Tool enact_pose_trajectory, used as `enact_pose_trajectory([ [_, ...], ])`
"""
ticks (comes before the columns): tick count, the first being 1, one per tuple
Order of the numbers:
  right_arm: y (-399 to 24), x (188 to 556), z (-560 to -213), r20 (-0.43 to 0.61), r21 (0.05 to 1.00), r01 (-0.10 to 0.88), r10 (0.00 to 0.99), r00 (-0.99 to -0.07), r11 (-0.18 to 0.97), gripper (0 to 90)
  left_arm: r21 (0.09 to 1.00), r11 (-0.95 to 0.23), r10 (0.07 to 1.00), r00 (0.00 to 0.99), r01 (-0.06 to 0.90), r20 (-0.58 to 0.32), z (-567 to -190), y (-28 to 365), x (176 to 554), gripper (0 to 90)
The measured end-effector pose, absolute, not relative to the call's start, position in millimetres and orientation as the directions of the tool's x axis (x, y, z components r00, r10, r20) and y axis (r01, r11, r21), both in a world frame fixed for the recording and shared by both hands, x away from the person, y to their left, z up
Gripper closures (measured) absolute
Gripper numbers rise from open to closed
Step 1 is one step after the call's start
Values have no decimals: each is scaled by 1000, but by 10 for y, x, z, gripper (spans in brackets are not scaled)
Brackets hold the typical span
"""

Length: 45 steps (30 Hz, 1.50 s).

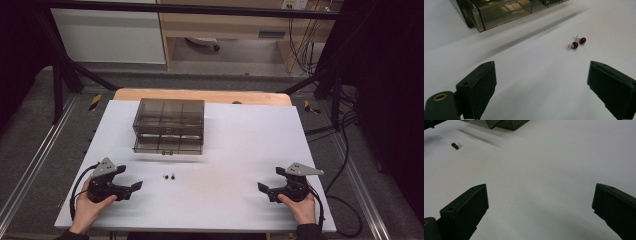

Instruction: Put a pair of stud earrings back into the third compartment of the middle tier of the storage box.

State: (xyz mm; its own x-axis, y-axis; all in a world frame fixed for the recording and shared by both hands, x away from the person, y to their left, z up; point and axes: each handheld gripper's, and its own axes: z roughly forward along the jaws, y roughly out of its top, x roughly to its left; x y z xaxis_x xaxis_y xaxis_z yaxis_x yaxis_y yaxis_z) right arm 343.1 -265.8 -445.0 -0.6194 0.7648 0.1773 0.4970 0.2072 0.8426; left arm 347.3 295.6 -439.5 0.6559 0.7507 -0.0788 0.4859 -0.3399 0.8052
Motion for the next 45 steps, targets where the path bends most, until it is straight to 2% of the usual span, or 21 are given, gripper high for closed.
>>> enact_pose_trajectory([
  [12,-2645,3431,-4467,176,833,507,764,-621,220,11,801,-351,739,668,486,-82,-4360,2866,3476,83],
  [26,-2656,3434,-4465,172,834,507,768,-617,220,10,783,-403,719,693,473,-48,-4261,2586,3512,102],
  [36,-2663,3431,-4464,169,832,508,771,-614,222,10,761,-457,695,719,461,-18,-4198,2319,3643,133],
  [45,-2654,3430,-4467,168,830,511,773,-612,224,10,736,-489,688,726,467,-3,-4282,2156,3745,204],
])
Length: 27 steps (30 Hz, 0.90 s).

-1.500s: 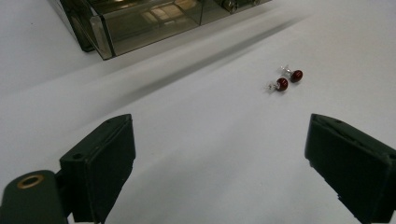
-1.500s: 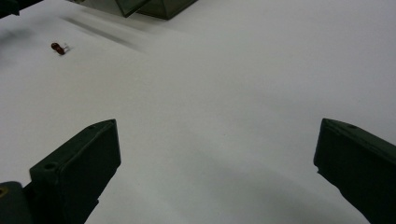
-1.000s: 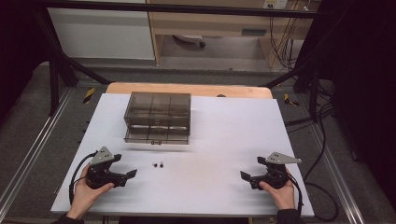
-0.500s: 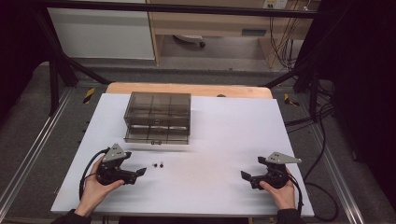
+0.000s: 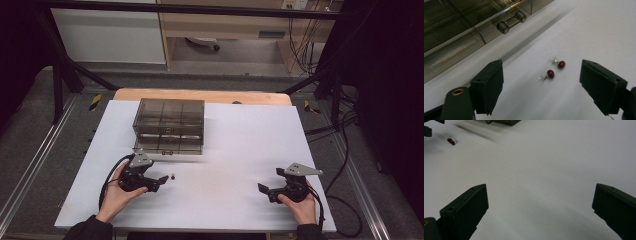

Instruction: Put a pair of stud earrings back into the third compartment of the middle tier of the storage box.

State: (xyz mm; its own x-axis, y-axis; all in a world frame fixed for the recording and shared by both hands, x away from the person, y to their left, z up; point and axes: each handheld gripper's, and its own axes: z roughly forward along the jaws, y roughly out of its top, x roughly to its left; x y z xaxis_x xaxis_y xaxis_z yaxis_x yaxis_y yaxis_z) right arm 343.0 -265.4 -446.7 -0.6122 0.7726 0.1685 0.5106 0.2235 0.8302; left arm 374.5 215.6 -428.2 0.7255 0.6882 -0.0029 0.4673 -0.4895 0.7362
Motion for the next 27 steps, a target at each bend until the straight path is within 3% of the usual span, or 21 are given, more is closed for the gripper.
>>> enact_pose_trajectory([
  [27,-2657,3432,-4468,171,830,512,773,-611,221,10,698,-533,659,752,478,-12,-4442,2037,3843,552],
])
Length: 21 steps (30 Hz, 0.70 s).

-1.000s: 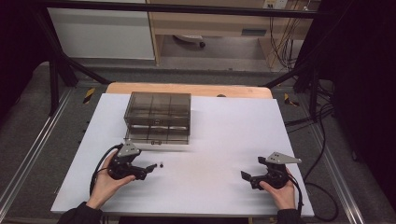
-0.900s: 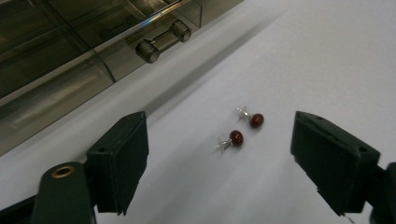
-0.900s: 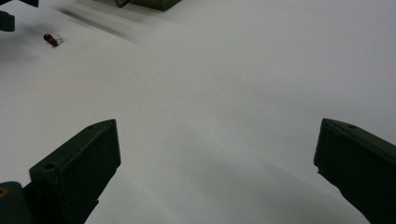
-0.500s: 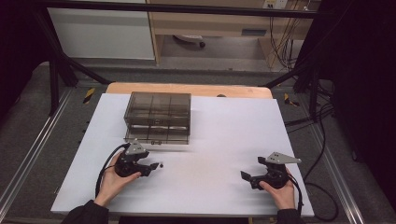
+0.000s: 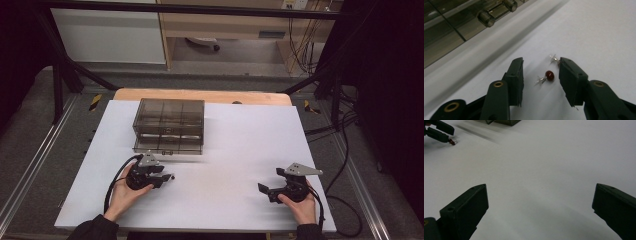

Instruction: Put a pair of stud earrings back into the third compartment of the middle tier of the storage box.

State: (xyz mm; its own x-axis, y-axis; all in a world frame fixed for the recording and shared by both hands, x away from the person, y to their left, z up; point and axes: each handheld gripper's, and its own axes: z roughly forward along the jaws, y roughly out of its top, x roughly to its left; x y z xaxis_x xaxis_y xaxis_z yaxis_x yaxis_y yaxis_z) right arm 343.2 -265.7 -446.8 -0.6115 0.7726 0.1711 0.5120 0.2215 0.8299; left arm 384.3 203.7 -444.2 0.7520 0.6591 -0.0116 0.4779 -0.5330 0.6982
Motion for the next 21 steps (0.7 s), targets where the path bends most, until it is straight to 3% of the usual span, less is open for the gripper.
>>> enact_pose_trajectory([
  [21,-2653,3432,-4470,171,827,515,773,-610,223,10,686,-542,660,751,484,-9,-4473,1999,3839,731],
])
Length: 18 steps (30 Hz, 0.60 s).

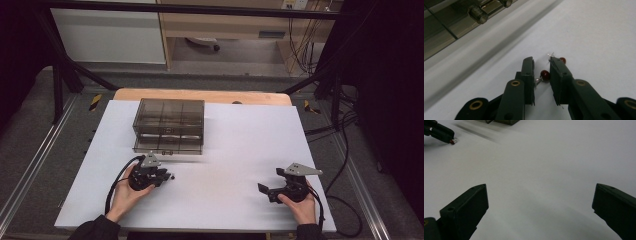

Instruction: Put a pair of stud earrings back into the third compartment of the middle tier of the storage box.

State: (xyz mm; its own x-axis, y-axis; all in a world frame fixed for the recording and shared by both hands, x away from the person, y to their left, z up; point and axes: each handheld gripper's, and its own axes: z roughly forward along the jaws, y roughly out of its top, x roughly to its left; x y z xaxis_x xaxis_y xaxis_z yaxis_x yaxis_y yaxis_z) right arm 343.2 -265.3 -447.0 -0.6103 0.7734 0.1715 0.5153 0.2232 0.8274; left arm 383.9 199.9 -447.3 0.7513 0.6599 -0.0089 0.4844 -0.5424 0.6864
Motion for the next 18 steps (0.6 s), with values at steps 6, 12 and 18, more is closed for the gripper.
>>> enact_pose_trajectory([
  [6,-2653,3431,-4469,171,828,515,774,-609,223,10,685,-538,668,744,491,-8,-4472,1987,3831,741],
  [12,-2656,3432,-4468,172,829,514,773,-610,221,10,688,-524,678,735,502,-20,-4473,1990,3830,744],
  [18,-2660,3434,-4468,170,830,512,774,-610,221,10,688,-520,678,734,506,-28,-4470,1997,3832,746],
])
